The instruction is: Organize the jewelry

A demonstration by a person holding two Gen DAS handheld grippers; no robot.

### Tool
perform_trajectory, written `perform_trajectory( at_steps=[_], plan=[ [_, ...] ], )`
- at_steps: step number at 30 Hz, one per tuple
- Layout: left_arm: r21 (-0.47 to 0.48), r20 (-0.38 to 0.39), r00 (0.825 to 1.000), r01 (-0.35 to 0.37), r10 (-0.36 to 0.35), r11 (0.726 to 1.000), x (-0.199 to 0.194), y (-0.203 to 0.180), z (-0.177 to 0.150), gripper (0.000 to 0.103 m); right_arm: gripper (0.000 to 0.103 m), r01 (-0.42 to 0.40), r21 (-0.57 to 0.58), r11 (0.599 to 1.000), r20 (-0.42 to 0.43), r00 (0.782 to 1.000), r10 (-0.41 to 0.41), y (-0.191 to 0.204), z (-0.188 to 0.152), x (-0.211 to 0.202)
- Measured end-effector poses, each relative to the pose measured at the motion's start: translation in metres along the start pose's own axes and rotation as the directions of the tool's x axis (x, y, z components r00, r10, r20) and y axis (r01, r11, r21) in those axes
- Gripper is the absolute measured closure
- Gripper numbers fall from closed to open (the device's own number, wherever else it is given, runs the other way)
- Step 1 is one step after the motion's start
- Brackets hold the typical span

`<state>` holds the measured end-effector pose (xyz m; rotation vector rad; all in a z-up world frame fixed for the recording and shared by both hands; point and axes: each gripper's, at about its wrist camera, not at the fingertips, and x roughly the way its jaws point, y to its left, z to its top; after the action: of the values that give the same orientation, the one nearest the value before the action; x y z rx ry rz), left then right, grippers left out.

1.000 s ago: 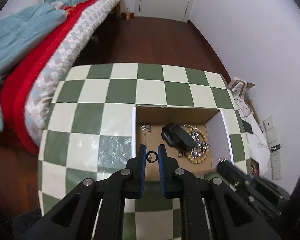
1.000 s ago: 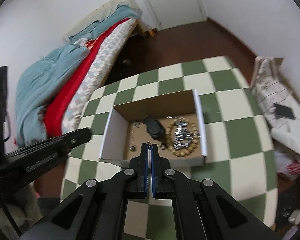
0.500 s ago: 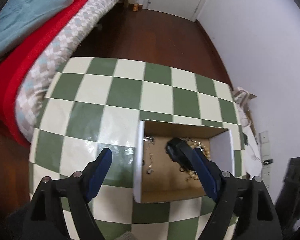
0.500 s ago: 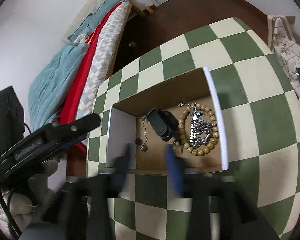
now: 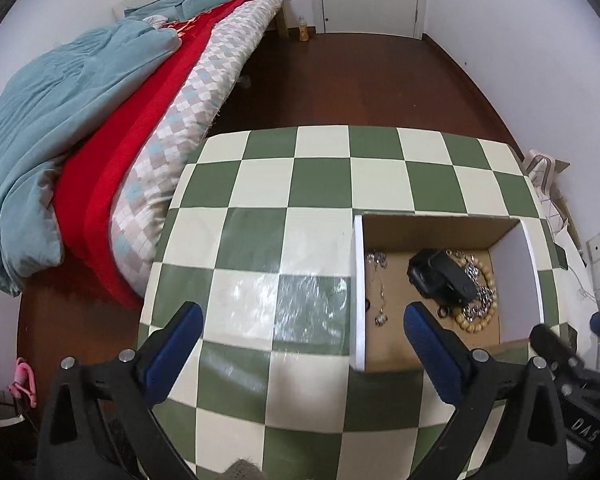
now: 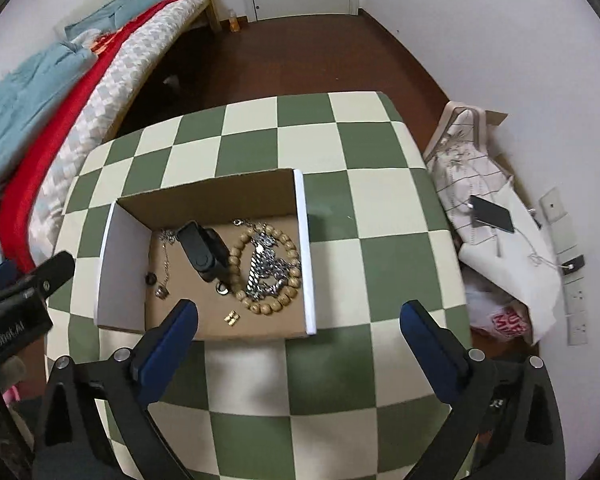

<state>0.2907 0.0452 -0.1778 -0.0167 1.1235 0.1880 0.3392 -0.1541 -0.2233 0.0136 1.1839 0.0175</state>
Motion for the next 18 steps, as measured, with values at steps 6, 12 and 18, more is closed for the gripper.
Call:
perform_trajectory(
  at_steps=[6,12,18],
  plan=[
    [-0.011,0.037,0.999,0.028,-0.027,1.000,-0.036,0.003,-0.009,0.001,0.000,0.028,-0.011,1.000,0.038,0.999,-0.028,-0.001,-0.005,-0.035],
    [0.003,0.099,0.994,0.046,-0.046,0.999,-0.088,0.006,-0.015,0.001,0.000,0.042,-0.029,0.999,0.091,0.995,-0.039,-0.004,-0.013,-0.090],
    [0.018,0.191,0.979,0.071,-0.074,0.997,-0.152,0.012,-0.024,0.001,0.000,0.036,-0.043,0.998,0.168,0.985,-0.029,-0.004,-0.028,-0.154]
  ],
)
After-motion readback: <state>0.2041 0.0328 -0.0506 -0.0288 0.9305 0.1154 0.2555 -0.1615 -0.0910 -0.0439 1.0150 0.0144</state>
